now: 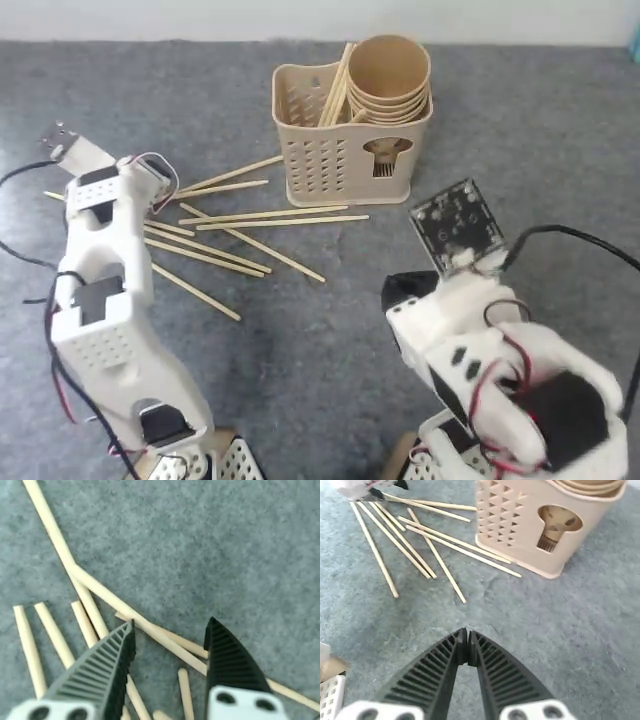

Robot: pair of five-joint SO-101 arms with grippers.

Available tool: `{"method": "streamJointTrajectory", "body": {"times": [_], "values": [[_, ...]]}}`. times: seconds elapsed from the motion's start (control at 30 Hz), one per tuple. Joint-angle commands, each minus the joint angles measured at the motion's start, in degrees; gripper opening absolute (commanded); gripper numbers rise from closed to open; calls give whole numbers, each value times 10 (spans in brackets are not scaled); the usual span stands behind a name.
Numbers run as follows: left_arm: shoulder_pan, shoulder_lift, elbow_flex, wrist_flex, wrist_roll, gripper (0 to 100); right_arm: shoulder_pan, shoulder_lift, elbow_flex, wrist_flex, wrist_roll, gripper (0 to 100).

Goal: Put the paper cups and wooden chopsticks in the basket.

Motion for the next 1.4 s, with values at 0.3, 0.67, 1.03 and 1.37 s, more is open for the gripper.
{"method": "streamJointTrajectory", "body": {"times": [0.3,0.67,1.03,1.37], "values": [[69,18,-80,124,16,179,-11,-10,-3,-7,8,12],[69,19,-81,98,28,167,-14,-15,-3,27,12,12],[64,77,-160,159,3,12,-15,-15,-3,57,11,12],[83,60,-185,279,-9,11,-11,-15,3,72,9,9]]}}
